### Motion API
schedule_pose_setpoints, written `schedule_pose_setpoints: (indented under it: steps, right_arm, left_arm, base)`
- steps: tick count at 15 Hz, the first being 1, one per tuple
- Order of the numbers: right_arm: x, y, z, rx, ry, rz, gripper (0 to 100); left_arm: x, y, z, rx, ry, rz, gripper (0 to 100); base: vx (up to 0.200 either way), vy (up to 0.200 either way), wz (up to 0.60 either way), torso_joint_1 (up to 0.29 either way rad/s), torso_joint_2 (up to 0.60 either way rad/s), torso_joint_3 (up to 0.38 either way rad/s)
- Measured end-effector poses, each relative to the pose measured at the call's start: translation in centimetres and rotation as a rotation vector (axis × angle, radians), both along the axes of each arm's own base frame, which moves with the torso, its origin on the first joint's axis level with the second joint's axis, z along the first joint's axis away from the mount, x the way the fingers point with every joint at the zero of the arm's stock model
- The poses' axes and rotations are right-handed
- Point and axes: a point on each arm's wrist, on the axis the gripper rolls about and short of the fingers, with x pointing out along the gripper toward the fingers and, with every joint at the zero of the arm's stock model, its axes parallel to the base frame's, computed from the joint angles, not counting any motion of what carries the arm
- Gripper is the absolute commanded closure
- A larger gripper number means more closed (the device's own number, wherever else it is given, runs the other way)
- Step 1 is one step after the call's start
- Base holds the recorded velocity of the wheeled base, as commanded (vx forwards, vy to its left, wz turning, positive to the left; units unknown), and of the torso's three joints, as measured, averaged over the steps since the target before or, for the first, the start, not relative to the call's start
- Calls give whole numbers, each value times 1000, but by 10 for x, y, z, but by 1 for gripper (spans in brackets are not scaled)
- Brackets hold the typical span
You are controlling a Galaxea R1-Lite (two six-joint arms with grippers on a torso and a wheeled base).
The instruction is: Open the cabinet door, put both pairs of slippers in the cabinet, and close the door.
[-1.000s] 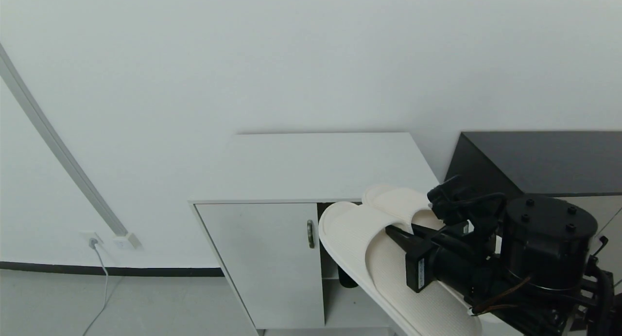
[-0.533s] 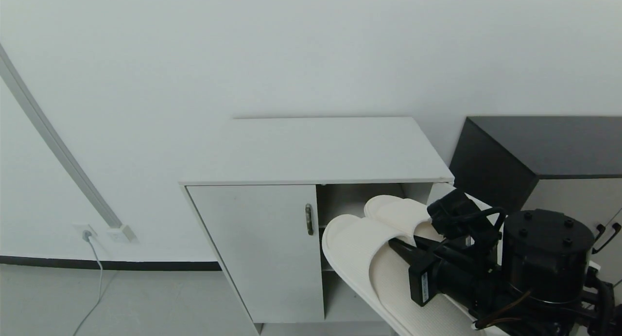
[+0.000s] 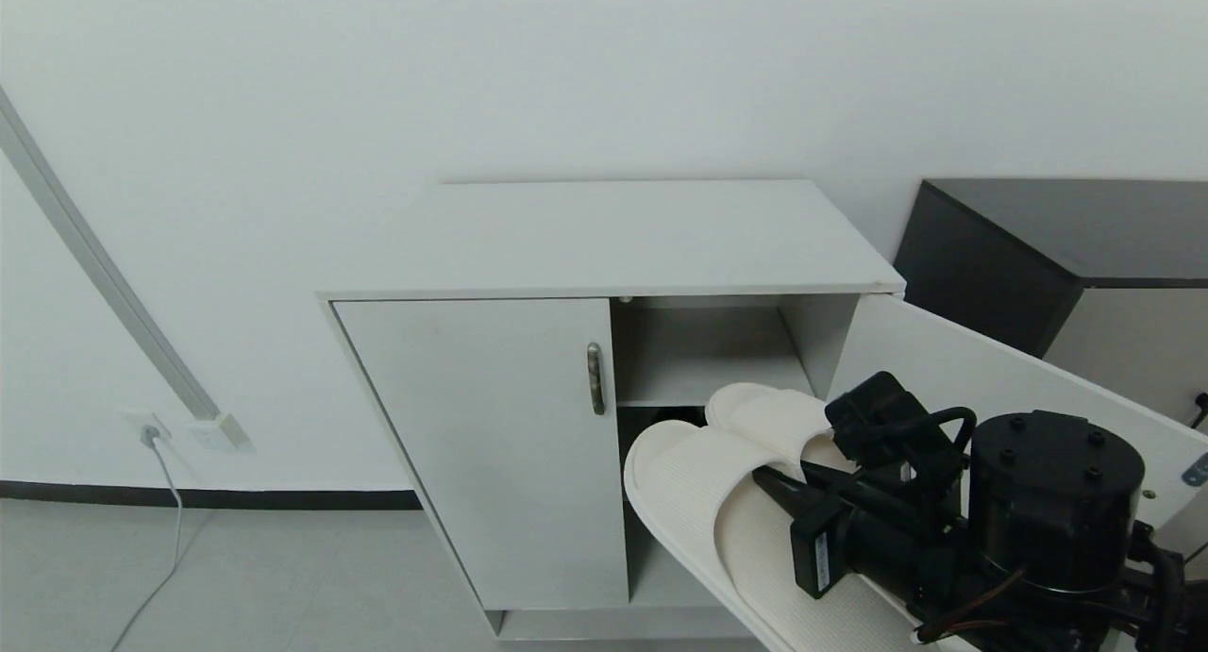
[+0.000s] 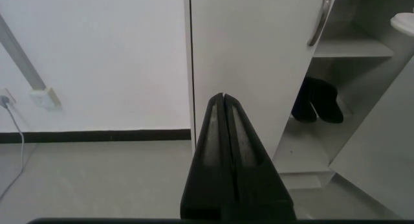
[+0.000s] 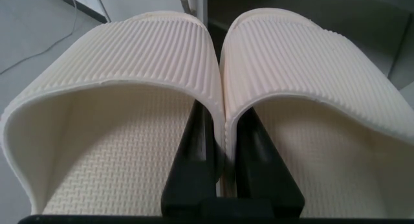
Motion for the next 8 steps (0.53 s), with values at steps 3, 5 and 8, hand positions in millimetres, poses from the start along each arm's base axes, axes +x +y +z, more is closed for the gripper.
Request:
schedule_pose_setpoints:
  steps: [3, 5, 8]
  right_arm:
    - [0, 0, 0, 1, -1, 0, 100]
    - [0, 0, 1, 2, -3, 0, 100]
    - [0, 0, 1, 2, -4, -1, 100]
  left_arm:
    - [0, 0, 0, 0, 0, 0, 100]
    - [0, 0, 0, 0, 0, 0, 100]
    - [0, 0, 0, 2, 0, -1, 100]
  base:
    - [0, 0, 0, -168, 505, 316]
    - [0, 0, 0, -151, 479, 320]
    - [0, 0, 0, -137, 474, 330]
